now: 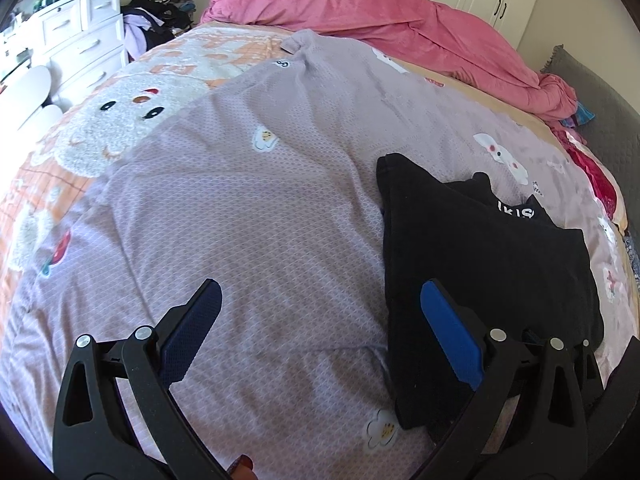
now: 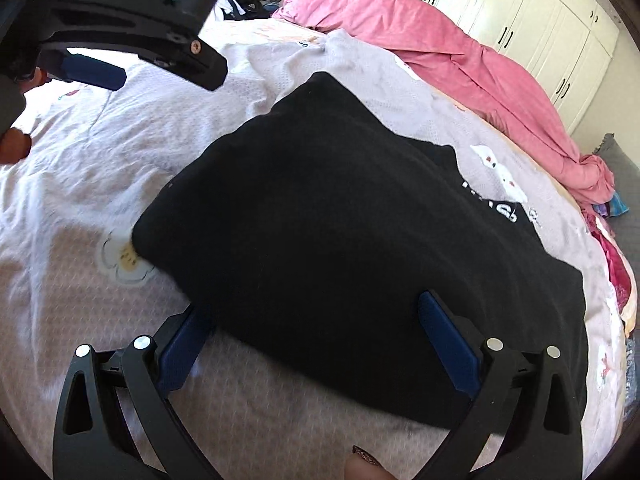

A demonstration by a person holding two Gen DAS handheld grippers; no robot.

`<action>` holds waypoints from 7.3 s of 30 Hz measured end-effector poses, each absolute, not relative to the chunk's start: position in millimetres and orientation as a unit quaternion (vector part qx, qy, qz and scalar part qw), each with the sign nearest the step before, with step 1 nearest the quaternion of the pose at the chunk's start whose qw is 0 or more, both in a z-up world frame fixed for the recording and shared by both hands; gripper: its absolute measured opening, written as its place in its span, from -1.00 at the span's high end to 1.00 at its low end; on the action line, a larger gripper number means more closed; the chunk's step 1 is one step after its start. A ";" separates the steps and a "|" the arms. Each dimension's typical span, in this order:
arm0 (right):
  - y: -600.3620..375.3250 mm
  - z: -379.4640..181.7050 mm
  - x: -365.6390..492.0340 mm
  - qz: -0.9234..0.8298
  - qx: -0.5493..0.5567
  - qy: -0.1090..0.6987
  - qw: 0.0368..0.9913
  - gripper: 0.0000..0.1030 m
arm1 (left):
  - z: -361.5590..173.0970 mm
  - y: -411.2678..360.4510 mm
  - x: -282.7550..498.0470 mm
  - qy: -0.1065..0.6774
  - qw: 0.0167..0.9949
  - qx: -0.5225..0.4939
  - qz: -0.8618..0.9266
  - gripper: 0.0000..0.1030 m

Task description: Fold small clothes

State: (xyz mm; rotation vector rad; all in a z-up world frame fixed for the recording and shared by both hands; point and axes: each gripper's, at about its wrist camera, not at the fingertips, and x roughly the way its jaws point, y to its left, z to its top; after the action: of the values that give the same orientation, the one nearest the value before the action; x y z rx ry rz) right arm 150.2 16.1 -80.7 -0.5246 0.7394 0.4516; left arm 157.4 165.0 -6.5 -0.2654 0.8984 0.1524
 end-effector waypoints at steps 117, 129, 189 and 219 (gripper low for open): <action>-350.1 -54.3 250.6 0.233 0.291 0.454 0.809 -0.44 | -22.0 -96.7 245.8 0.499 0.854 -0.078 -0.126 -0.40; -302.2 1.1 264.1 0.291 0.138 0.409 0.854 0.56 | -17.8 -94.5 232.5 0.486 0.865 -0.052 -0.117 -0.40; -336.1 25.0 106.4 0.122 0.087 0.311 0.939 -0.87 | 17.2 -91.5 144.7 0.428 0.892 -0.052 -0.137 -0.82; -319.3 -23.5 46.2 0.088 0.045 0.359 0.928 -0.91 | -9.0 -75.7 72.4 0.425 0.896 -0.071 -0.111 -0.82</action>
State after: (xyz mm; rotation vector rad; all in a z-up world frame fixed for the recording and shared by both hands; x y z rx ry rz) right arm 46.2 -319.3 -23.5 0.0930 0.7357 0.1802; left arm 72.4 -75.7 -9.0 -0.1480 0.8798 -0.2303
